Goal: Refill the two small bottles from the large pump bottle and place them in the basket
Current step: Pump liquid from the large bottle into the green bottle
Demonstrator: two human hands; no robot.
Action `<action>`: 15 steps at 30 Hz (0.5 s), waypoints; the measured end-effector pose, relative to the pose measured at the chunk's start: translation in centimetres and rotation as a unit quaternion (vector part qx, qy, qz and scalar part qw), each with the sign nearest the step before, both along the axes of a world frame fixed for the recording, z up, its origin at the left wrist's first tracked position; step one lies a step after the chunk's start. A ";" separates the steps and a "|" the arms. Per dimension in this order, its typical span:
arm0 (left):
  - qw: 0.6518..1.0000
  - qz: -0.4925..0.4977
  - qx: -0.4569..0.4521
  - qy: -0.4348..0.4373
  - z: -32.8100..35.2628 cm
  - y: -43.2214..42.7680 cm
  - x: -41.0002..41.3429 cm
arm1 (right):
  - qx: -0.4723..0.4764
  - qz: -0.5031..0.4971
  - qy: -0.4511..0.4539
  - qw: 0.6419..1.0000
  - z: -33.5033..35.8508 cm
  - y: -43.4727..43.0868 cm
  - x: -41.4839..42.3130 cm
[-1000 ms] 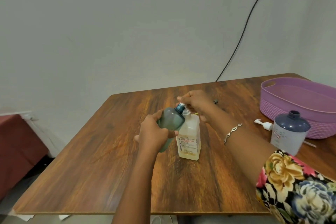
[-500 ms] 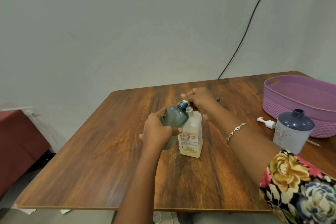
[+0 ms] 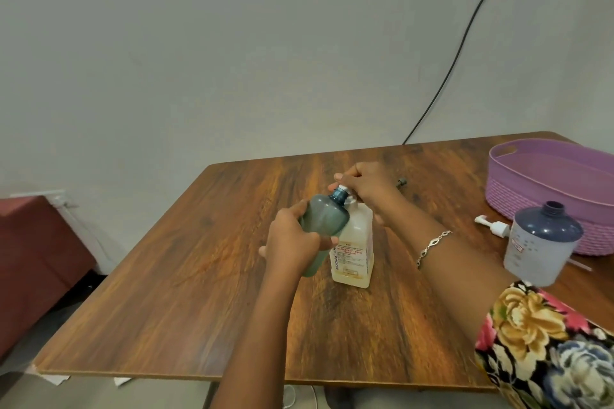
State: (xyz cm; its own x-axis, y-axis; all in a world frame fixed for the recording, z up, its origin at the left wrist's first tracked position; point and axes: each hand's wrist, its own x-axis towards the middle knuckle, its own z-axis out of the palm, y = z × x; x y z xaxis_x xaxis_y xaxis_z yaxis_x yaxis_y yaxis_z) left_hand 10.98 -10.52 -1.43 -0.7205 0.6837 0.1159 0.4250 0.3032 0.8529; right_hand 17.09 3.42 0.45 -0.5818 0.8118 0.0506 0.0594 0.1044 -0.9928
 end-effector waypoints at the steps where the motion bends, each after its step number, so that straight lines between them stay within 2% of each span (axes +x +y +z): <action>1: 1.000 0.002 -0.001 -0.006 -0.2 0.0 0.1 | -0.006 0.003 -0.001 1.000 -0.2 -0.1 0.1; 5: 1.000 0.002 -0.002 -0.009 -0.2 -0.2 0.2 | -0.006 0.011 0.006 1.000 0.1 -0.3 0.7; 10: 1.000 0.010 0.001 0.029 1.1 -0.1 -0.1 | 0.066 0.020 -0.066 0.995 3.0 0.0 0.6; 15: 1.000 0.007 -0.010 0.002 -0.1 0.0 0.3 | 0.043 0.012 -0.059 0.997 1.4 0.0 0.5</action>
